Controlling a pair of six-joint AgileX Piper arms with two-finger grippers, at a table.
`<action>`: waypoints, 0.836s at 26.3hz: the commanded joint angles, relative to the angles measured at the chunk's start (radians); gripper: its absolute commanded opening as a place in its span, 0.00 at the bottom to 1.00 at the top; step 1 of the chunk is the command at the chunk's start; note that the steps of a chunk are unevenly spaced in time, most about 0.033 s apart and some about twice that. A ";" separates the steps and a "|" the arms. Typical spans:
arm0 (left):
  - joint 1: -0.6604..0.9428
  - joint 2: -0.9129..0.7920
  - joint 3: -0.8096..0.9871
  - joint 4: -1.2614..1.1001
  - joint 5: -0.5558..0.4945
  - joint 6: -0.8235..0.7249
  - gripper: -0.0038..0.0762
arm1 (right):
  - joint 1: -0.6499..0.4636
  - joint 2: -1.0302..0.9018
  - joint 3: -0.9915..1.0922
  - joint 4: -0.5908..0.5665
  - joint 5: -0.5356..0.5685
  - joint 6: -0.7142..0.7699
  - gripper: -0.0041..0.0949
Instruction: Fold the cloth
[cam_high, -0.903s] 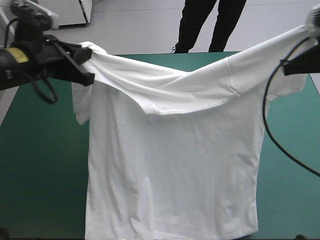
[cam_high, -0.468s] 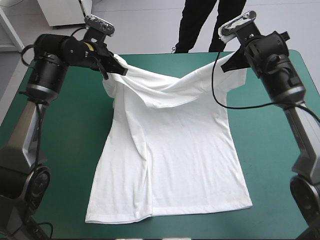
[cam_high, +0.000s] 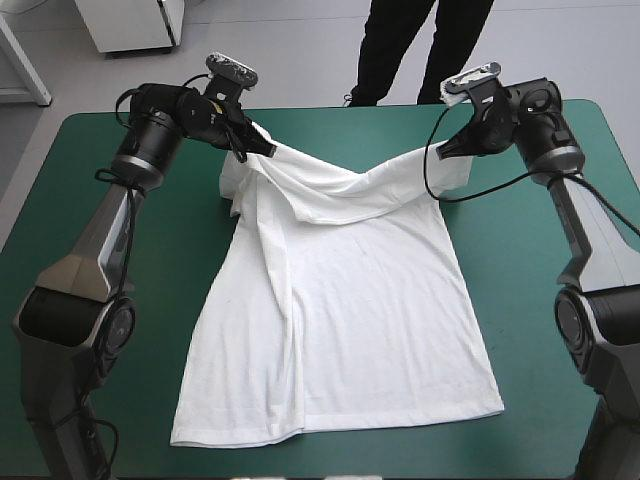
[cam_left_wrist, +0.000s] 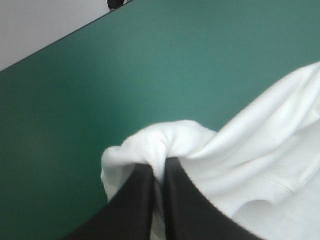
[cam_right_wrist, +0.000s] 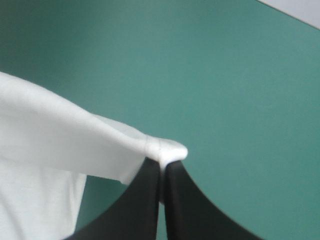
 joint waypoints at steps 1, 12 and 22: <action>0.028 -0.027 -0.028 -0.047 -0.057 -0.014 0.04 | -0.055 -0.008 -0.029 0.145 -0.035 -0.045 0.02; 0.125 0.017 -0.028 -0.243 0.041 0.051 0.37 | -0.169 0.089 -0.031 0.506 0.075 -0.226 0.18; 0.125 -0.142 -0.021 -0.249 0.265 0.018 0.53 | -0.209 -0.047 -0.020 0.635 0.222 -0.240 0.59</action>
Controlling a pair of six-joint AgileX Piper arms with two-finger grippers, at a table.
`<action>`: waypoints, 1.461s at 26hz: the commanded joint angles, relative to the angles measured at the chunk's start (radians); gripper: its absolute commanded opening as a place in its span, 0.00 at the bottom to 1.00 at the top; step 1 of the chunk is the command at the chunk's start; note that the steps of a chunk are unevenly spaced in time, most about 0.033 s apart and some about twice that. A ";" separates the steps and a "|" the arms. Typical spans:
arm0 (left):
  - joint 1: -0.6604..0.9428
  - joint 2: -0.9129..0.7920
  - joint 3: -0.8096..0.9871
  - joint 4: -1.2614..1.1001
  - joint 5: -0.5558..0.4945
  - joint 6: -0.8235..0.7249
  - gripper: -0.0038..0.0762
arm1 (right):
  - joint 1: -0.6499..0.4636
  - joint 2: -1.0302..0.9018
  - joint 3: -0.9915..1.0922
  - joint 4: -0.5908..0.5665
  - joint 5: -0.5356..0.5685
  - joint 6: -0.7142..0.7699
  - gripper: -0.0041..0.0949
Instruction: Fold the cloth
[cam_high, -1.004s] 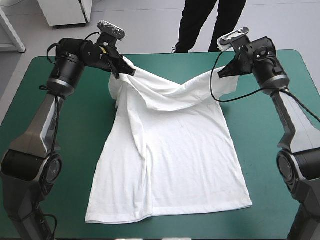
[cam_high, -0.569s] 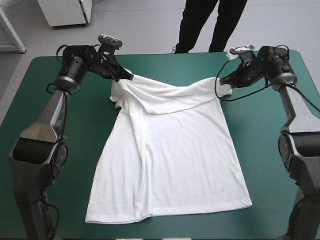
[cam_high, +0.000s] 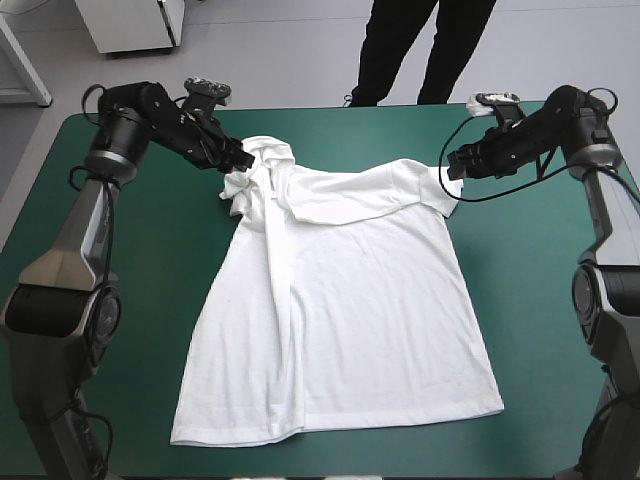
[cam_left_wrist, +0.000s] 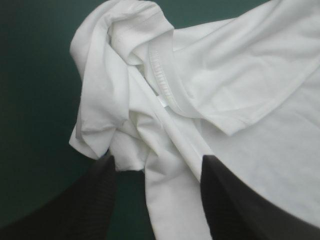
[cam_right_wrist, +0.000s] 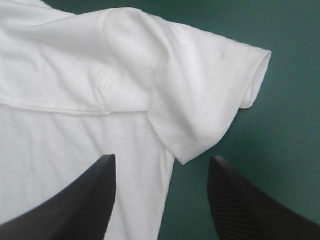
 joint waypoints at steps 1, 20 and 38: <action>0.000 -0.174 -0.011 -0.028 0.064 -0.044 0.53 | -0.012 -0.177 -0.004 0.048 0.023 -0.002 0.59; -0.002 -1.067 1.269 -0.001 0.067 -0.167 0.53 | 0.299 -1.050 0.999 -0.271 -0.026 0.254 0.59; -0.002 -1.065 1.510 0.060 0.067 -0.167 0.53 | 0.357 -1.054 0.999 -0.306 -0.005 0.281 0.59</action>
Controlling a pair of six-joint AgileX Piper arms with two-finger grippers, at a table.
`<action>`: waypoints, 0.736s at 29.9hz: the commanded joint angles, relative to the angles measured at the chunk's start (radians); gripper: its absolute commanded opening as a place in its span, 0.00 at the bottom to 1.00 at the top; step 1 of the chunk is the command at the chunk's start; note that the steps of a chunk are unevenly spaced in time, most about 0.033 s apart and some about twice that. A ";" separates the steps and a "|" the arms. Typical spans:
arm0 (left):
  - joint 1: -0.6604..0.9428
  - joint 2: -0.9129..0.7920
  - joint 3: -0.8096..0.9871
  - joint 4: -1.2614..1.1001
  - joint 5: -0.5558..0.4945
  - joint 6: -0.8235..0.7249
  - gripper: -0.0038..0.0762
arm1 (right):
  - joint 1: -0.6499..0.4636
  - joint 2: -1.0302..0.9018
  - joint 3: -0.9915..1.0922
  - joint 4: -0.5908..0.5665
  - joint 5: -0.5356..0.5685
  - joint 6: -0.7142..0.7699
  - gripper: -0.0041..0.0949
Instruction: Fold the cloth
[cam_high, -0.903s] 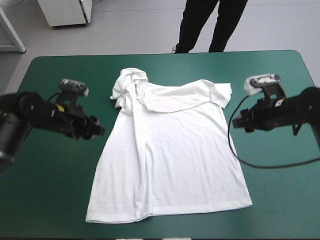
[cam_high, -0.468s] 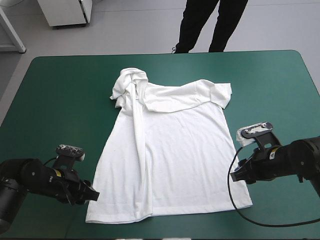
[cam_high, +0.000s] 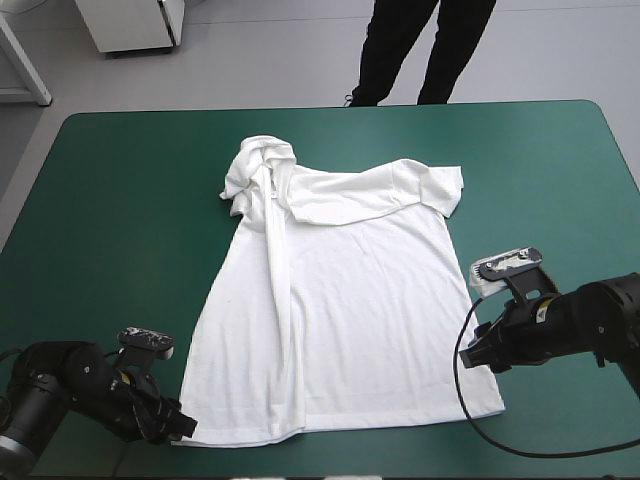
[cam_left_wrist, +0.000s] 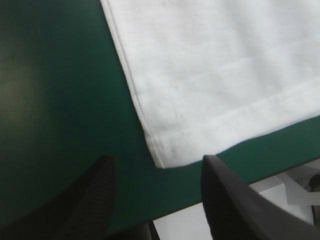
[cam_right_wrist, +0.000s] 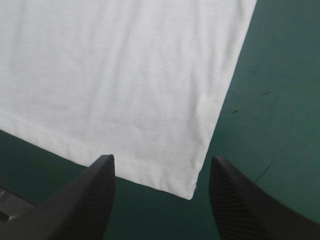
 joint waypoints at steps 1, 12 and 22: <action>-0.002 0.002 -0.012 -0.019 0.065 -0.012 0.53 | 0.024 -0.014 -0.021 0.003 -0.019 -0.001 0.59; -0.002 0.137 -0.012 -0.056 0.007 0.001 0.53 | 0.039 -0.014 -0.021 -0.034 -0.015 -0.001 0.59; -0.002 0.293 0.007 -0.086 -0.109 0.010 0.48 | 0.039 -0.014 -0.021 -0.041 -0.015 -0.001 0.58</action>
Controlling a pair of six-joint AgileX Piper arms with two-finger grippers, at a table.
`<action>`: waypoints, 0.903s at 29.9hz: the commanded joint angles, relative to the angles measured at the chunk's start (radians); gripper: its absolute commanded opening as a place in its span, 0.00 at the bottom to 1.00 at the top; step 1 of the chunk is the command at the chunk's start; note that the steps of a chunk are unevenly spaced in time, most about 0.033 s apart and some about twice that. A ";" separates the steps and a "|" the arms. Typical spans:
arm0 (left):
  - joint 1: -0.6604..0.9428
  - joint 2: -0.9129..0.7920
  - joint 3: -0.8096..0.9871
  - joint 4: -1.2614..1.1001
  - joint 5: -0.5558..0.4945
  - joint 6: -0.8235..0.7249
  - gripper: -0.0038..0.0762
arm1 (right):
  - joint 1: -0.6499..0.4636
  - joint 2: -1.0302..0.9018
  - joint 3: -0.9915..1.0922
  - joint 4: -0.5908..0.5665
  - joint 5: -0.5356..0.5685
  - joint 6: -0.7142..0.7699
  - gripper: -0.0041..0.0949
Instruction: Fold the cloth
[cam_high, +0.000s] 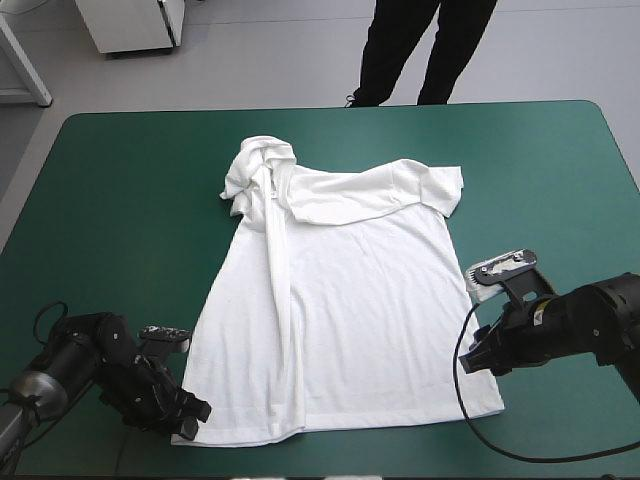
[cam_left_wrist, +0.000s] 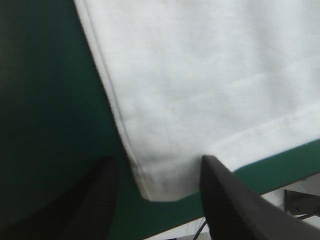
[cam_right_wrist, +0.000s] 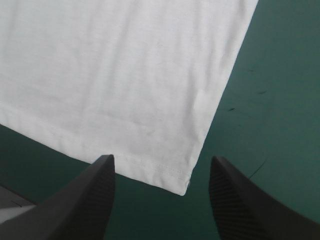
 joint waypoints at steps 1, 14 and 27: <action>-0.002 0.055 -0.002 -0.019 -0.060 -0.004 0.43 | 0.003 -0.014 -0.021 -0.001 -0.020 -0.002 0.58; -0.002 0.082 -0.005 -0.057 -0.075 0.044 0.04 | 0.003 -0.014 0.058 -0.242 -0.031 0.097 0.58; -0.002 0.018 -0.139 -0.055 0.030 0.061 0.04 | 0.003 0.093 0.226 -0.059 -0.112 0.072 0.59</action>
